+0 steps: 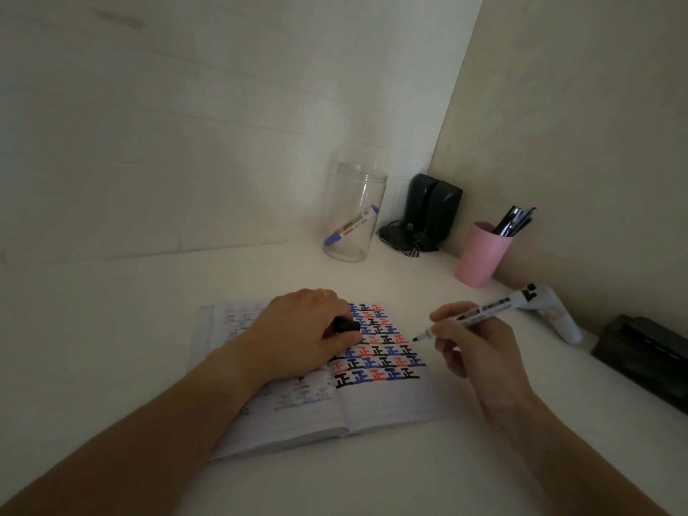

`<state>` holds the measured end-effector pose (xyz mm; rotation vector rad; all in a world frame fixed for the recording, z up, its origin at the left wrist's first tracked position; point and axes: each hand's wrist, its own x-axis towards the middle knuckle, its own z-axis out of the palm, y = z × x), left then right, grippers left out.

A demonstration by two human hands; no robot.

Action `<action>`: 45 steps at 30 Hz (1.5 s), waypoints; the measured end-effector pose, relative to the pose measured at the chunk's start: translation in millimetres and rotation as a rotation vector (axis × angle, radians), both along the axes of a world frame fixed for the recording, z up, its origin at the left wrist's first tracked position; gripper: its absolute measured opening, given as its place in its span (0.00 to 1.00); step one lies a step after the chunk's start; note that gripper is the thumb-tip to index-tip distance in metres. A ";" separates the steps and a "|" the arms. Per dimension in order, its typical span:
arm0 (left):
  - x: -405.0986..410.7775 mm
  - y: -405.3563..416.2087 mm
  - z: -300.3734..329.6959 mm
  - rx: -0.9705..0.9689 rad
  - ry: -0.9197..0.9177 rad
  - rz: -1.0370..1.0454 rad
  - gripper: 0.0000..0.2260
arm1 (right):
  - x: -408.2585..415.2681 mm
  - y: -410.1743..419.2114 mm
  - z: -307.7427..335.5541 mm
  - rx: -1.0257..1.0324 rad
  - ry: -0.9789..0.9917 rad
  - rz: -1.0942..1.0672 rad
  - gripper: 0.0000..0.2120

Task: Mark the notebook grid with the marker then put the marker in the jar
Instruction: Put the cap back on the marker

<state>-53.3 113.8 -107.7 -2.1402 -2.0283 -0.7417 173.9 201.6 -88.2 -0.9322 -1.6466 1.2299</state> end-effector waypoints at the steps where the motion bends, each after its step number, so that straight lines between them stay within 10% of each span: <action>1: 0.0 0.2 -0.2 0.010 -0.018 -0.003 0.15 | -8.6 3.4 3.7 -0.014 0.028 0.009 0.02; 13: -1.5 0.0 1.4 0.039 -0.204 0.063 0.14 | -40.7 16.3 -7.0 -0.285 0.402 0.124 0.08; 31: 3.3 -4.0 5.3 0.045 -0.220 -0.067 0.13 | -39.0 3.4 -3.5 -0.228 0.321 0.220 0.05; 40: 17.5 -11.6 13.0 0.103 -0.250 -0.129 0.16 | -36.7 -1.3 2.9 -0.235 0.439 0.191 0.31; 45: 16.7 -10.1 11.3 0.094 -0.190 -0.067 0.17 | -42.7 -9.3 1.3 -0.205 0.483 0.091 0.22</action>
